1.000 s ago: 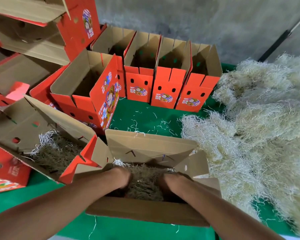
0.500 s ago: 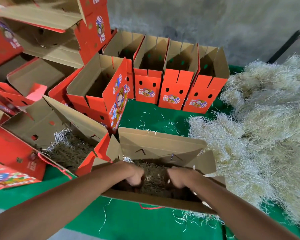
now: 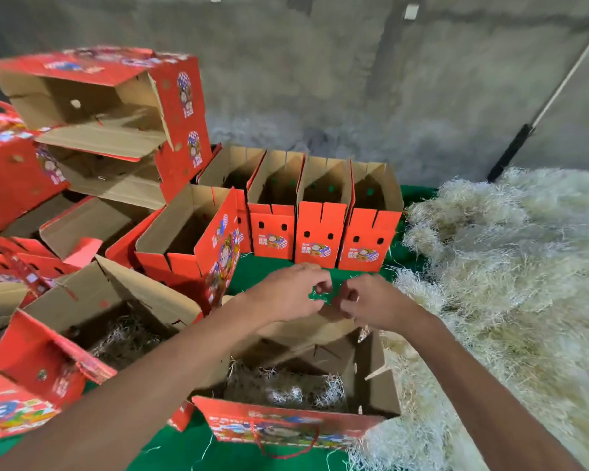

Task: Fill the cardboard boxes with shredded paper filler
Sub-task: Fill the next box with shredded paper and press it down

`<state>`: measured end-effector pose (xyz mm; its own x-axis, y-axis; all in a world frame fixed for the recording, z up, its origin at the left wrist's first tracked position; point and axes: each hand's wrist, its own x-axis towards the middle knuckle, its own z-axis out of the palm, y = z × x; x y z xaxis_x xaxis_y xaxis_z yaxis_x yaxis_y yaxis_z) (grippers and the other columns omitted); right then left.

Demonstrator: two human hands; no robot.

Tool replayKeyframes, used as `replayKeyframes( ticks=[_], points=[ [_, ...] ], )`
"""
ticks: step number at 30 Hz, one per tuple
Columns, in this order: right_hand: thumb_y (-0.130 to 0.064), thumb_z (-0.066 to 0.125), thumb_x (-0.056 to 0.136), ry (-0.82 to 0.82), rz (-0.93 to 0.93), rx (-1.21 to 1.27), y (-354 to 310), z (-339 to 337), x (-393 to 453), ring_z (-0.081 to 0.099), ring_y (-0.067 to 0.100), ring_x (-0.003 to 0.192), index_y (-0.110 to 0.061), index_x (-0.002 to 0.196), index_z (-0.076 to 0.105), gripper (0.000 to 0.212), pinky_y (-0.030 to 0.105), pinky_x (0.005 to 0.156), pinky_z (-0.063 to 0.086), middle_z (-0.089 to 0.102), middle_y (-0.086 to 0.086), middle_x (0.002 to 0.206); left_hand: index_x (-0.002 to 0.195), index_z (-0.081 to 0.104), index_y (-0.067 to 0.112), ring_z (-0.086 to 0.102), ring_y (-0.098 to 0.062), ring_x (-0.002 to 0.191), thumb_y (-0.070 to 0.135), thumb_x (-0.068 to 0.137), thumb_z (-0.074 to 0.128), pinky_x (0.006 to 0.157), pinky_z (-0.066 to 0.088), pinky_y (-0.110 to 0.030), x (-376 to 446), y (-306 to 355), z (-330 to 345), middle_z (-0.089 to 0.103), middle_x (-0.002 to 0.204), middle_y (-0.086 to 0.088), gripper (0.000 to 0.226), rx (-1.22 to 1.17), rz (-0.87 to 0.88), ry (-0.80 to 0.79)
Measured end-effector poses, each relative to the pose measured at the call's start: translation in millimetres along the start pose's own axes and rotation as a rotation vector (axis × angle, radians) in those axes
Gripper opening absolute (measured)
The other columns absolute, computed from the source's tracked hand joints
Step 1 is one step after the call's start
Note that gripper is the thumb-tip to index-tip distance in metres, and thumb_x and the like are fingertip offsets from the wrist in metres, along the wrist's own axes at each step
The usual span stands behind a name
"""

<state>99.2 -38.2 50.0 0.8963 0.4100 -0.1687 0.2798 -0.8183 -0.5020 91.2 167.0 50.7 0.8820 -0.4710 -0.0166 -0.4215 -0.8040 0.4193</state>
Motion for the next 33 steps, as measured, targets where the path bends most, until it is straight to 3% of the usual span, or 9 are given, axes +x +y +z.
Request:
replayKeyframes(
  ticks=[4,8,12,15,18,22,27,30,33],
  points=[
    [-0.038,0.063,0.097,0.283,0.16,0.275,47,0,-14,0.055,0.017,0.053,-0.01,0.073,0.064,0.037,0.032,0.055,0.047,0.069,0.015,0.072,0.141,0.04,0.03,0.041,-0.01,0.127,0.034,0.085,0.071,0.11,0.033,-0.037,3,3,20,0.046,0.137,0.008,0.064,0.153,-0.05,0.001],
    [-0.025,0.059,0.1,0.136,0.41,0.701,85,35,-30,0.073,0.023,0.071,-0.002,0.096,0.071,0.026,0.043,0.074,0.063,0.076,0.01,0.082,0.13,0.057,0.029,0.061,-0.01,0.11,0.03,0.093,0.067,0.107,0.045,-0.04,0,4,40,0.064,0.125,0.008,0.038,0.099,-0.117,-0.039],
    [-0.011,0.053,0.102,0.018,0.548,0.878,100,79,-40,0.075,0.021,0.07,-0.005,0.104,0.067,0.016,0.027,0.054,0.057,0.076,0.012,0.083,0.126,0.06,0.028,0.059,-0.004,0.078,0.025,0.098,0.061,0.098,0.049,-0.035,-2,7,49,0.071,0.108,0.007,0.028,0.034,-0.163,-0.01],
    [-0.005,0.045,0.104,0.076,0.541,1.0,102,100,-38,0.07,0.022,0.06,0.0,0.104,0.062,0.018,0.03,0.048,0.056,0.07,0.016,0.08,0.125,0.059,0.028,0.062,-0.008,0.089,0.026,0.098,0.06,0.108,0.036,-0.037,-1,8,51,0.07,0.11,0.007,0.027,0.045,-0.149,0.013],
    [-0.002,0.04,0.105,0.138,0.499,1.062,96,110,-31,0.064,0.023,0.054,0.004,0.092,0.059,0.024,0.034,0.047,0.054,0.062,0.016,0.076,0.124,0.058,0.029,0.058,-0.008,0.105,0.022,0.099,0.056,0.11,0.033,-0.037,-3,7,54,0.066,0.114,0.009,0.026,0.081,-0.134,0.055],
    [-0.003,0.032,0.107,0.101,0.455,1.194,83,119,-25,0.065,0.024,0.059,0.003,0.1,0.057,0.026,0.033,0.048,0.056,0.067,0.015,0.075,0.119,0.059,0.032,0.049,-0.009,0.109,0.022,0.1,0.052,0.108,0.033,-0.04,-9,-2,52,0.06,0.111,0.012,0.023,0.117,-0.161,0.13],
    [0.006,0.032,0.104,0.18,0.525,1.333,73,124,-18,0.063,0.028,0.071,-0.004,0.104,0.055,0.025,0.027,0.047,0.056,0.059,0.02,0.09,0.134,0.05,0.031,0.036,-0.011,0.129,0.033,0.098,0.053,0.115,0.027,-0.037,-38,-26,36,0.046,0.136,0.011,0.036,0.118,-0.207,0.273],
    [-0.007,0.032,0.106,0.218,0.553,1.272,67,128,-11,0.058,0.027,0.079,-0.009,0.104,0.053,0.021,0.035,0.063,0.055,0.058,0.022,0.098,0.139,0.046,0.026,0.028,-0.017,0.139,0.034,0.097,0.054,0.119,0.021,-0.042,-59,-47,18,0.038,0.147,0.004,0.044,0.253,-0.328,0.379],
    [-0.013,0.032,0.108,0.216,0.509,1.119,68,135,-7,0.056,0.03,0.08,-0.009,0.103,0.053,0.022,0.044,0.077,0.049,0.057,0.032,0.107,0.139,0.043,0.019,0.032,-0.025,0.136,0.039,0.093,0.059,0.114,0.03,-0.045,-83,-65,1,0.038,0.144,-0.003,0.052,0.246,-0.521,0.506]
  ],
)
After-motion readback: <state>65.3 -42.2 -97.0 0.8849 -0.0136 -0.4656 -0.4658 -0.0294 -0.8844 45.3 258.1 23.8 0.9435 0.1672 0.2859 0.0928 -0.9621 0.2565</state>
